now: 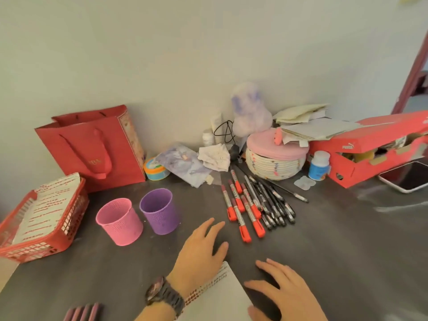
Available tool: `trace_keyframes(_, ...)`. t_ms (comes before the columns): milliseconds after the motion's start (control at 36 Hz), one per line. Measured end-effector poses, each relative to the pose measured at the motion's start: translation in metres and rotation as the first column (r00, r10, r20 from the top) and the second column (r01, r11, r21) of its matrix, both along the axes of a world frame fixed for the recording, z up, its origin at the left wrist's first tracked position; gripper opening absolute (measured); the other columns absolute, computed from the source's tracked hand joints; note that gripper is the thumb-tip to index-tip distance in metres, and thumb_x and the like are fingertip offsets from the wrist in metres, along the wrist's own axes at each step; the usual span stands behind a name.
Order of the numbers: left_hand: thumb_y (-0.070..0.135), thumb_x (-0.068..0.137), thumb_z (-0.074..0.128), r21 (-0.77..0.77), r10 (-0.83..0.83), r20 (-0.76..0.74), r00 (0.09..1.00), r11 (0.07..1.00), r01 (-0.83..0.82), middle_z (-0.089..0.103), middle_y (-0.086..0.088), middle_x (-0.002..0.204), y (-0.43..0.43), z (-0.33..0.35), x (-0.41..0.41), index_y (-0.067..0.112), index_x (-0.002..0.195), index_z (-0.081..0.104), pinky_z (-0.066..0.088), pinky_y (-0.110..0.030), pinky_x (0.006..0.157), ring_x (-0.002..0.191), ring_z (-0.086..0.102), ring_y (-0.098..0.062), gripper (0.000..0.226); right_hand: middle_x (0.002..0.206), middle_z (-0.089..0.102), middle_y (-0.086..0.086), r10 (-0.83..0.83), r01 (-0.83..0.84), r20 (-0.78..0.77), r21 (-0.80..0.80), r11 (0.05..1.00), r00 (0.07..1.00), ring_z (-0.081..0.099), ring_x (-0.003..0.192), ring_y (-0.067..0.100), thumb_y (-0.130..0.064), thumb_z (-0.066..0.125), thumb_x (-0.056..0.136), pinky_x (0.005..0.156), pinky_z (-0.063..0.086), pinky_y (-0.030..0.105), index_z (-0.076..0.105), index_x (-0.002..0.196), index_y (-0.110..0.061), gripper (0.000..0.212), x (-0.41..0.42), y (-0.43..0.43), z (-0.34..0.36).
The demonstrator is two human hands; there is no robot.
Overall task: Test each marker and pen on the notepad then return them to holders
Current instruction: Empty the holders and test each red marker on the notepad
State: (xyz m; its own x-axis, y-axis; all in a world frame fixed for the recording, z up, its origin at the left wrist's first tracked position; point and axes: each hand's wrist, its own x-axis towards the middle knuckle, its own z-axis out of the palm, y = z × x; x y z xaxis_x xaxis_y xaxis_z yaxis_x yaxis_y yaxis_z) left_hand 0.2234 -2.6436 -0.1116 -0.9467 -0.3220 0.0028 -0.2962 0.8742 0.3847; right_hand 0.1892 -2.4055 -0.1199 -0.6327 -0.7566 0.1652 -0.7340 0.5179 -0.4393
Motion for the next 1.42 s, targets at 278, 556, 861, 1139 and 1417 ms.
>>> trace_keyframes(278,0.05,0.103,0.03,-0.158,0.066,0.066,0.996,0.986,-0.055,0.047,0.007,0.143,-0.009,0.001,-0.089,0.043,0.146,0.039,0.044,-0.043,0.101,0.131,0.041,-0.02,0.045,0.115,0.068,-0.024,-0.067,0.067,-0.001,-0.006,0.998,0.998,0.068,0.108,0.004,-0.051,0.08,0.061,0.086,0.054,0.028,0.07,0.102,-0.055,0.042,-0.008,-0.001,-0.014)
trace_keyframes(556,0.048,0.097,0.047,-0.183,0.19,0.015,0.982,0.966,-0.184,0.053,0.005,0.124,-0.019,-0.001,-0.076,0.037,0.118,0.058,0.048,-0.035,0.081,0.116,0.048,-0.019,0.027,0.138,0.055,-0.024,-0.084,0.085,0.032,-0.037,0.996,0.996,0.048,0.135,0.007,-0.057,0.046,0.089,0.11,0.029,0.03,0.066,0.117,-0.05,0.036,-0.003,0.001,-0.025)
trace_keyframes(861,0.021,0.096,0.059,0.293,0.372,-0.209,0.904,0.906,-0.305,0.065,0.014,0.099,-0.019,0.005,0.0,0.038,0.095,0.063,0.047,-0.016,0.066,0.08,0.062,-0.004,0.018,0.148,0.04,-0.03,-0.086,0.087,0.072,-0.006,0.996,0.994,0.025,0.144,-0.004,-0.073,0.033,0.087,0.118,0.016,0.024,0.061,0.127,-0.046,0.056,-0.002,0.001,-0.027)
trace_keyframes(1139,0.015,0.1,0.055,0.869,0.646,-0.186,0.741,0.459,-0.182,0.076,0.002,0.093,0.033,0.017,0.129,0.022,0.107,0.064,0.045,-0.021,0.05,0.061,0.061,-0.011,0.014,0.139,0.045,-0.032,-0.083,0.086,0.085,-0.03,0.996,0.993,0.035,0.14,-0.002,-0.056,0.068,0.082,0.115,0.03,0.031,0.066,0.113,-0.044,0.033,0.003,0.001,-0.017)
trace_keyframes(1417,0.02,0.105,0.046,0.883,0.455,-0.22,0.863,0.469,-0.022,0.075,0.002,0.097,0.056,0.02,0.151,0.021,0.112,0.066,0.042,-0.016,0.055,0.06,0.052,-0.01,0.021,0.119,0.065,-0.029,-0.037,0.263,0.538,-0.351,0.899,0.842,0.06,0.106,-0.008,-0.071,0.064,0.078,0.09,0.045,0.027,0.065,0.112,-0.051,0.04,0.037,-0.022,0.017)
